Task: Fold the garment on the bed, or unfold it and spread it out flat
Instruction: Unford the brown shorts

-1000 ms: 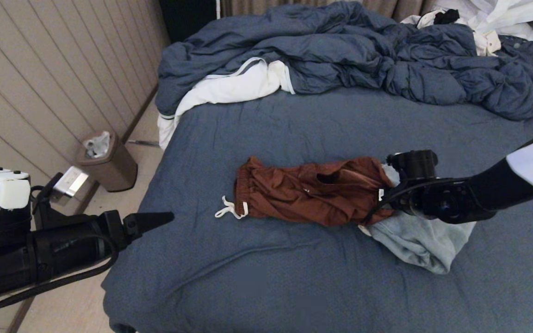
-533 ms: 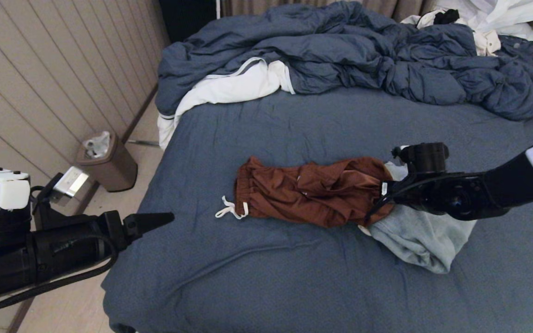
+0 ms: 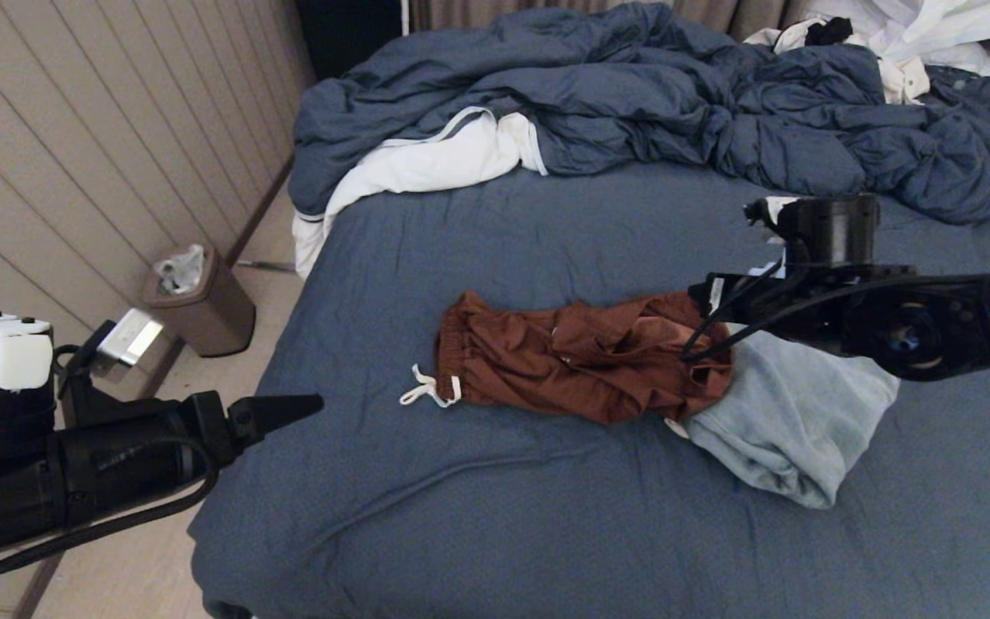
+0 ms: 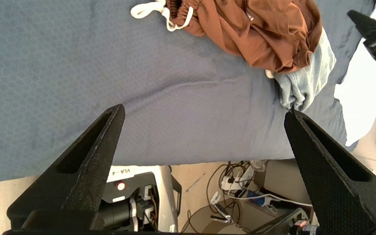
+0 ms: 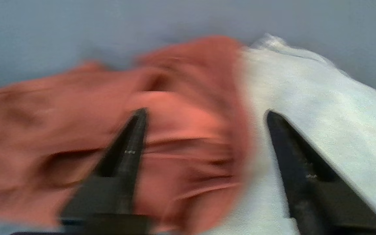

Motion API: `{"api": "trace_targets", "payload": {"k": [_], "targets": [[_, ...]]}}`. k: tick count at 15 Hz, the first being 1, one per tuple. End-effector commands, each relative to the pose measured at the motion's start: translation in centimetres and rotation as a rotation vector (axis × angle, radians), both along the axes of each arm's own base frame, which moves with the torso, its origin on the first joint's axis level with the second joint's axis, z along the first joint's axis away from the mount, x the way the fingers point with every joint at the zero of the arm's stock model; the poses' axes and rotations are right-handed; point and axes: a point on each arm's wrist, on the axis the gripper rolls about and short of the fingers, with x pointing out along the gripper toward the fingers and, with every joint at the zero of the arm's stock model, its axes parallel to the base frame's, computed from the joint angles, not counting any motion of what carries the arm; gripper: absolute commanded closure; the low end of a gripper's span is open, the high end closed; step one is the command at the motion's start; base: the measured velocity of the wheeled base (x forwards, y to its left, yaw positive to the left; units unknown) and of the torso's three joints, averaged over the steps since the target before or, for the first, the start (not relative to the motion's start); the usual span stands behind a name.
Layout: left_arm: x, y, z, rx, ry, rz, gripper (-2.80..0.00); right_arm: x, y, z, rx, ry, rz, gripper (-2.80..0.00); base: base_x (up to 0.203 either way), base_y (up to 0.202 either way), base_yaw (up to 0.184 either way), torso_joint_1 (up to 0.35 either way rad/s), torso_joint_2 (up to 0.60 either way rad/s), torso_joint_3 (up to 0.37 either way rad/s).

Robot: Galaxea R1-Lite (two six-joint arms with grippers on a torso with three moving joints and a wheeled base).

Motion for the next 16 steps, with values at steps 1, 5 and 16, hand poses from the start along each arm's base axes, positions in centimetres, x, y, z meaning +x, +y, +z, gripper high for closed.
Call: {"api": "trace_targets", "payload": {"k": [1,5,16], "targets": [[-0.1,0.0,0.2,-0.008,-0.008,0.0,-2.8,-0.9,4.1,0.6,0.001,-0.013,0.11,0.0,0.0,0.0,0.0,0.0,0.0,0.0],[-0.2,-0.1,0.2,-0.018,-0.044,-0.007,-2.8,1.3,10.6,-2.5,-0.043,0.118,0.242,0.0,0.0,0.0,0.0,0.0,0.0,0.0],[-0.4,-0.9,-0.5,-0.012,-0.02,-0.048,-2.8,3.3,17.3,-11.8,-0.141,0.303,0.279,0.0,0.0,0.0,0.0,0.0,0.0,0.0]]}}
